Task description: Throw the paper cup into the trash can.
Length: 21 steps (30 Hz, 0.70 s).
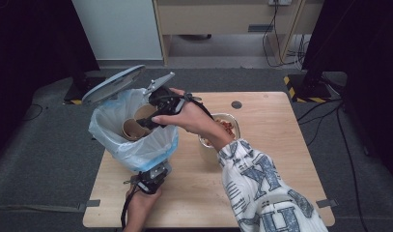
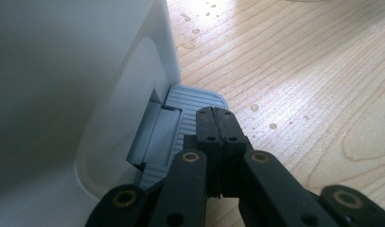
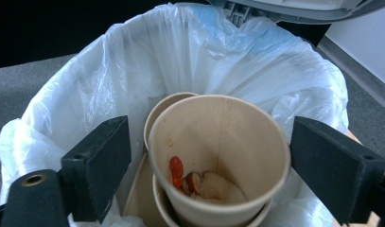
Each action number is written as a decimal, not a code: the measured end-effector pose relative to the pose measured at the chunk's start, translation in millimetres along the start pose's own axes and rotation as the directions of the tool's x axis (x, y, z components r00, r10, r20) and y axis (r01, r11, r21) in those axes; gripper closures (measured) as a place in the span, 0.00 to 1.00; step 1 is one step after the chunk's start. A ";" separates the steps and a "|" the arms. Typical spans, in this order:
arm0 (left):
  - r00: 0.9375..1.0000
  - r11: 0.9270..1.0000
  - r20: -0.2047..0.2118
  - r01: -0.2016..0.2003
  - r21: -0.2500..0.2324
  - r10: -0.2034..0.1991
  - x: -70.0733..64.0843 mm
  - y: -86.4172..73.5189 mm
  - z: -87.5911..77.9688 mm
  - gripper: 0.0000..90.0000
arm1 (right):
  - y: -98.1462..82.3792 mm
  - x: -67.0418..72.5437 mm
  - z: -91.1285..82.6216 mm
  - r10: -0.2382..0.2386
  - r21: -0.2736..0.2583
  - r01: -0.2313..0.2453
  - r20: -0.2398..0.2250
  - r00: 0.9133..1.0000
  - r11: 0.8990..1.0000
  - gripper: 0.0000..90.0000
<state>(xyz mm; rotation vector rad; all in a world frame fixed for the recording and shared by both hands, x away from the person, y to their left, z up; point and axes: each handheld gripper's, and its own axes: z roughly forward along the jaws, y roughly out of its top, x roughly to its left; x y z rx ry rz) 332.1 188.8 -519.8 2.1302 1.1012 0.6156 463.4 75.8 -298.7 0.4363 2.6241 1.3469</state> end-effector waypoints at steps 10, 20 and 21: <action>1.000 1.000 0.000 0.000 0.000 0.000 0.0 0.0 0.0 0.99 | -2.1 -6.1 -8.8 0.016 -0.023 -0.015 0.020 1.000 1.000 0.11; 1.000 1.000 -0.001 0.003 0.001 -0.003 -0.2 0.0 -0.1 0.99 | -6.0 -10.1 -15.2 0.024 -0.026 -0.023 0.045 0.999 0.999 0.10; 1.000 1.000 -0.001 0.004 0.001 -0.004 -0.2 -0.1 -0.1 0.99 | -6.8 -11.1 -16.5 0.026 -0.028 -0.025 0.049 0.998 0.999 0.10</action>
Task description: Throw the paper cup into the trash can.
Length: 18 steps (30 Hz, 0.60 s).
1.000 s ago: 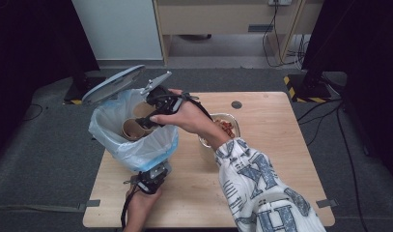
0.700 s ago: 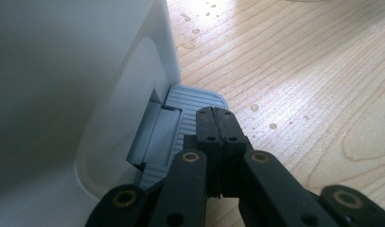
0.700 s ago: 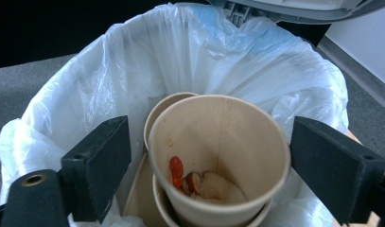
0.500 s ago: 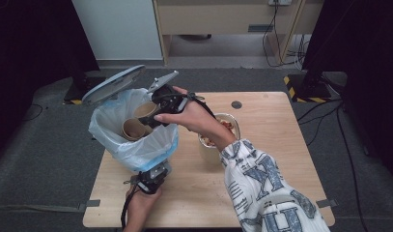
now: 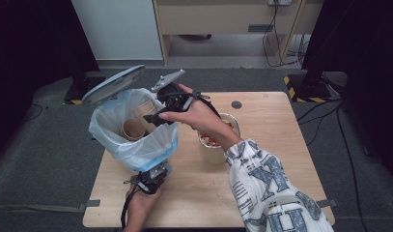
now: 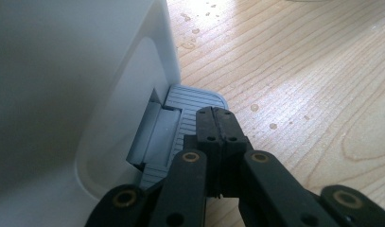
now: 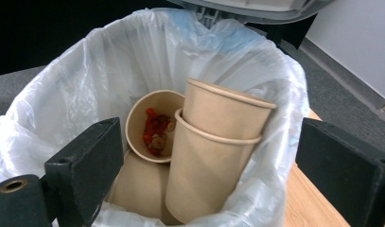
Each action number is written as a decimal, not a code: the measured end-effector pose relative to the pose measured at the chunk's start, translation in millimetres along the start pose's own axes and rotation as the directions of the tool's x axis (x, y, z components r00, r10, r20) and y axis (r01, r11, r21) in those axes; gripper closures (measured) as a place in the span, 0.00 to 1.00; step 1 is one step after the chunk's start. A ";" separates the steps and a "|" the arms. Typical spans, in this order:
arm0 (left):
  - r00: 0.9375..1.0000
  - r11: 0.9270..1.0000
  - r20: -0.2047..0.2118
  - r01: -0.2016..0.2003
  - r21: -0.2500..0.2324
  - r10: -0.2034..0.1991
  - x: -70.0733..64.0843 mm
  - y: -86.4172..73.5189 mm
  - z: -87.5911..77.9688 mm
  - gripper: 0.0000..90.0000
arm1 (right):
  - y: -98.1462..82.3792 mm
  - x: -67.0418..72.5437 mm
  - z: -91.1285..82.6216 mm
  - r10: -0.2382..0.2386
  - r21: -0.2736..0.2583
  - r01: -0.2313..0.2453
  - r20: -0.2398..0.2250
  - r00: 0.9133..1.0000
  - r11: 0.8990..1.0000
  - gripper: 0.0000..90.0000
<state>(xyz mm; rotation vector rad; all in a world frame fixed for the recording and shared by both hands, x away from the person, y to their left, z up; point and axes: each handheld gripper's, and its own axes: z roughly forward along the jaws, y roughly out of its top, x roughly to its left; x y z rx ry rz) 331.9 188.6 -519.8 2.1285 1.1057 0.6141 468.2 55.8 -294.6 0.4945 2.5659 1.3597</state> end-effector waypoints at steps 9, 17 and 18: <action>1.000 1.000 0.000 0.000 0.000 0.000 0.1 0.0 0.0 0.99 | -7.6 -11.1 -12.2 0.036 -0.028 -0.036 0.019 0.999 0.999 0.08; 1.000 1.000 0.002 -0.004 -0.001 0.004 0.3 0.0 0.1 0.99 | -18.3 -22.7 -23.9 0.059 -0.035 -0.057 0.048 0.997 0.998 0.08; 1.000 1.000 0.002 -0.004 -0.001 0.004 0.4 0.0 0.1 0.99 | -19.9 -24.7 -26.0 0.061 -0.039 -0.059 0.056 0.997 0.998 0.08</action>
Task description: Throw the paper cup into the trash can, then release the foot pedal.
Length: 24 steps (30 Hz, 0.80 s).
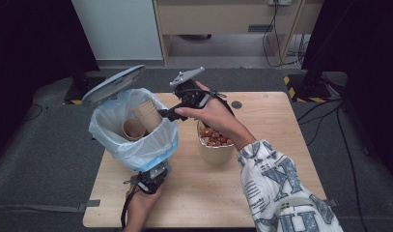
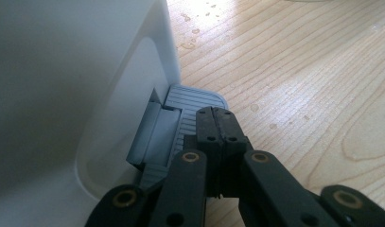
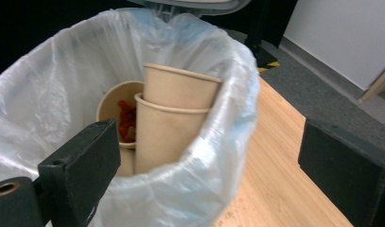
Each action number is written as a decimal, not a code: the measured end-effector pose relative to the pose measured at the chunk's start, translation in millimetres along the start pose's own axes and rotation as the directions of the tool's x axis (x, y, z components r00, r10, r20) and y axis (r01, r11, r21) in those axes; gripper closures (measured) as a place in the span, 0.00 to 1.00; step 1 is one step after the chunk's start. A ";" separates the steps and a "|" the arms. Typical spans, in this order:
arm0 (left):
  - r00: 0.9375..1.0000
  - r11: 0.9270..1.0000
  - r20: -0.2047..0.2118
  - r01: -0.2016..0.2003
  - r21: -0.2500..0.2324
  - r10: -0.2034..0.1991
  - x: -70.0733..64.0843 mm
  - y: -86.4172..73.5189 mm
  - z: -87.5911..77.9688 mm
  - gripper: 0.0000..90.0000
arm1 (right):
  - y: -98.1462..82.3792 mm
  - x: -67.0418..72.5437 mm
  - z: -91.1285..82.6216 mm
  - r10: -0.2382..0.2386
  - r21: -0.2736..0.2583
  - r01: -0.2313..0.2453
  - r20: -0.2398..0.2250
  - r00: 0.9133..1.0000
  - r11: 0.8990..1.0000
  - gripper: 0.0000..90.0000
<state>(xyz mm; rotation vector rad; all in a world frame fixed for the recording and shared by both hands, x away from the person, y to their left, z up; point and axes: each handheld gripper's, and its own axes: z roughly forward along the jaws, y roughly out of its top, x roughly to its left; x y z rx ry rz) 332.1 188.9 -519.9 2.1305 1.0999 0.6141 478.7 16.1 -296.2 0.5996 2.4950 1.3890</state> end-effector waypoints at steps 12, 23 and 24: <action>1.000 1.000 0.007 -0.005 -0.001 0.005 1.2 -0.1 0.0 0.99 | -16.8 -22.2 -23.2 0.044 -0.014 -0.044 0.046 0.998 0.999 0.08; 0.998 0.996 0.058 -0.001 -0.091 0.007 -9.6 5.0 -16.9 0.72 | -54.9 -61.1 -66.4 0.108 -0.018 -0.107 0.148 0.983 0.994 0.07; 0.997 0.995 0.065 0.045 -0.094 -0.039 -13.2 4.2 -18.0 0.71 | -58.2 -64.1 -69.8 0.116 -0.020 -0.114 0.160 0.980 0.993 0.07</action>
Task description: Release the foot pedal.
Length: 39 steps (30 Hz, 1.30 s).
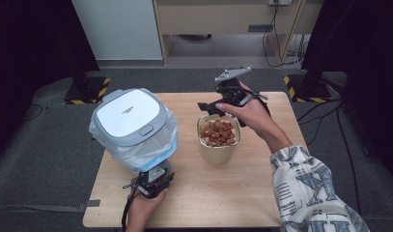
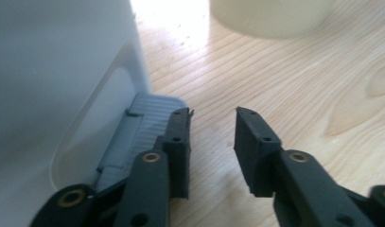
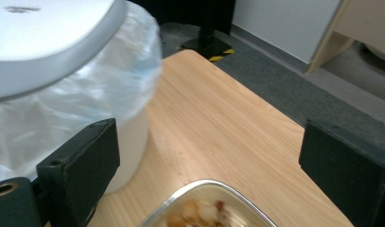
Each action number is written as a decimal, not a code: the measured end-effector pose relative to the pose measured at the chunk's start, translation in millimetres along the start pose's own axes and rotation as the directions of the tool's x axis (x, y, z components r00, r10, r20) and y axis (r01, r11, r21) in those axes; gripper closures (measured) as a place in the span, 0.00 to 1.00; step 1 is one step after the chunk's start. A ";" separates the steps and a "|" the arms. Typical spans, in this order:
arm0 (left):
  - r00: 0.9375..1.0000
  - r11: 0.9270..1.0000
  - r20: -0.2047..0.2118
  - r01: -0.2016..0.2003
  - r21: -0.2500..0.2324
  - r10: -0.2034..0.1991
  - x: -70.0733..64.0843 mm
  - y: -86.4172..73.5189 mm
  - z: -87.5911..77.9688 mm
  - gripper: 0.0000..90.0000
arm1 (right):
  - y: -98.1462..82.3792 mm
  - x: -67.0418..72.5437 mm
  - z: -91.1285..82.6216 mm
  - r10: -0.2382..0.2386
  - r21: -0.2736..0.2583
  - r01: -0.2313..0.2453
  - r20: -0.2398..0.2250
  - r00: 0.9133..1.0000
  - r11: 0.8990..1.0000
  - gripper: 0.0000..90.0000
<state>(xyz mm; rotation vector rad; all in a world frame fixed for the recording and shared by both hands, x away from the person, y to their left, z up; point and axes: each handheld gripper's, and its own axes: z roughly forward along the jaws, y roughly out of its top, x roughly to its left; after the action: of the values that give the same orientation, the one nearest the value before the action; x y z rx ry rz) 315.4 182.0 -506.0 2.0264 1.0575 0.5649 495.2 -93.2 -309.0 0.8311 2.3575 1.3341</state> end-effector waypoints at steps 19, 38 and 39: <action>0.998 1.000 0.052 0.023 0.012 -0.024 -2.7 1.0 0.8 0.39 | -36.8 -44.3 -30.1 0.157 -0.069 -0.145 0.224 0.962 0.987 0.06; 0.990 0.998 0.141 -0.014 0.054 0.006 -8.7 3.8 4.6 0.37 | -90.7 -60.3 -62.0 0.237 -0.070 -0.228 0.375 0.896 0.971 0.06; 0.990 0.998 0.141 -0.016 0.054 0.008 -8.9 3.8 4.8 0.37 | -95.8 -60.5 -62.9 0.249 -0.074 -0.239 0.379 0.891 0.968 0.06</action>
<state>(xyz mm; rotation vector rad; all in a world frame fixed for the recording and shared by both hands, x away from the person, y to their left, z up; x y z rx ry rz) 315.6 171.2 -506.2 2.0887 0.9864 0.3956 477.8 -211.3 -359.2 1.2883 1.9737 1.1534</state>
